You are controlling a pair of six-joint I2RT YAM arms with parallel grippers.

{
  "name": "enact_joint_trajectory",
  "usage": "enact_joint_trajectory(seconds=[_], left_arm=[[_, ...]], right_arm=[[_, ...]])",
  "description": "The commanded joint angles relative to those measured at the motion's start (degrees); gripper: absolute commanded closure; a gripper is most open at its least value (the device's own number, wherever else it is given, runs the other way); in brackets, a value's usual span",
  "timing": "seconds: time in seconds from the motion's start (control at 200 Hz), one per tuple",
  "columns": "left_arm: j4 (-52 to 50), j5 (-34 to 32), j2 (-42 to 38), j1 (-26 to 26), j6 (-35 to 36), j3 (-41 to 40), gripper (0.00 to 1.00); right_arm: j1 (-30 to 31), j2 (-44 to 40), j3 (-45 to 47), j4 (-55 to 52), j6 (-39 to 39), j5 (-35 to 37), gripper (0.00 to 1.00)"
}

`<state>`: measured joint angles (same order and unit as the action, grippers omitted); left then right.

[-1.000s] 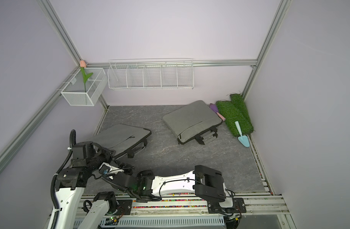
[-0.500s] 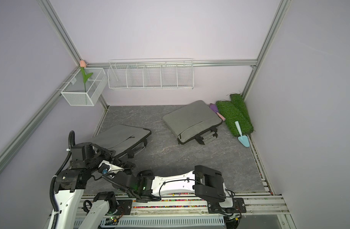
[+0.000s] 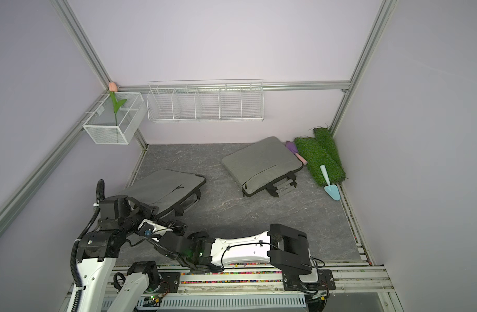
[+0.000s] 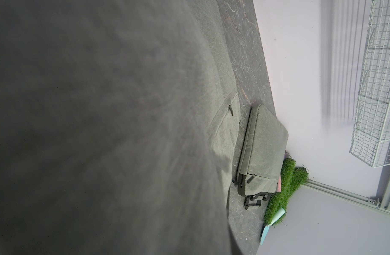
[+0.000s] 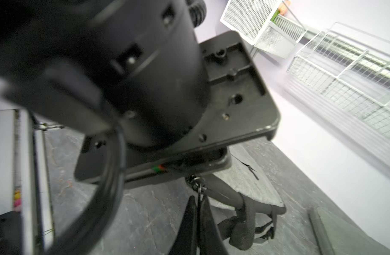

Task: Put the mouse into the laptop bag
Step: Unzip the zipper on the zippered laptop bag.

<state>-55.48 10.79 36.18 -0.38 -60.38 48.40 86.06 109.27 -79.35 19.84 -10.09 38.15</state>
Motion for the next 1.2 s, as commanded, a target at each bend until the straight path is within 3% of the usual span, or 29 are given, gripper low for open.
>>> enact_joint_trajectory(seconds=[0.0,0.33,0.635,1.0,1.195], left_arm=[[4.7,-1.0,-2.1,0.2,2.2,0.5,1.0],[14.3,3.2,-10.4,0.2,4.1,-4.8,1.0],[13.6,3.2,-10.3,0.2,4.7,-2.3,1.0],[10.4,2.4,-9.7,0.2,5.6,1.8,1.0],[5.0,0.0,-7.7,0.2,8.4,10.1,1.0]], right_arm=[[-3.3,-7.0,4.2,-4.2,10.0,-10.6,0.93],[-16.2,-10.1,13.9,-5.4,28.6,-35.1,0.93],[-24.4,-5.8,21.3,-2.2,34.7,-34.1,0.93],[-34.9,0.8,23.1,0.2,35.7,-35.0,0.93],[-39.6,1.3,24.1,2.5,36.9,-35.6,0.94]])
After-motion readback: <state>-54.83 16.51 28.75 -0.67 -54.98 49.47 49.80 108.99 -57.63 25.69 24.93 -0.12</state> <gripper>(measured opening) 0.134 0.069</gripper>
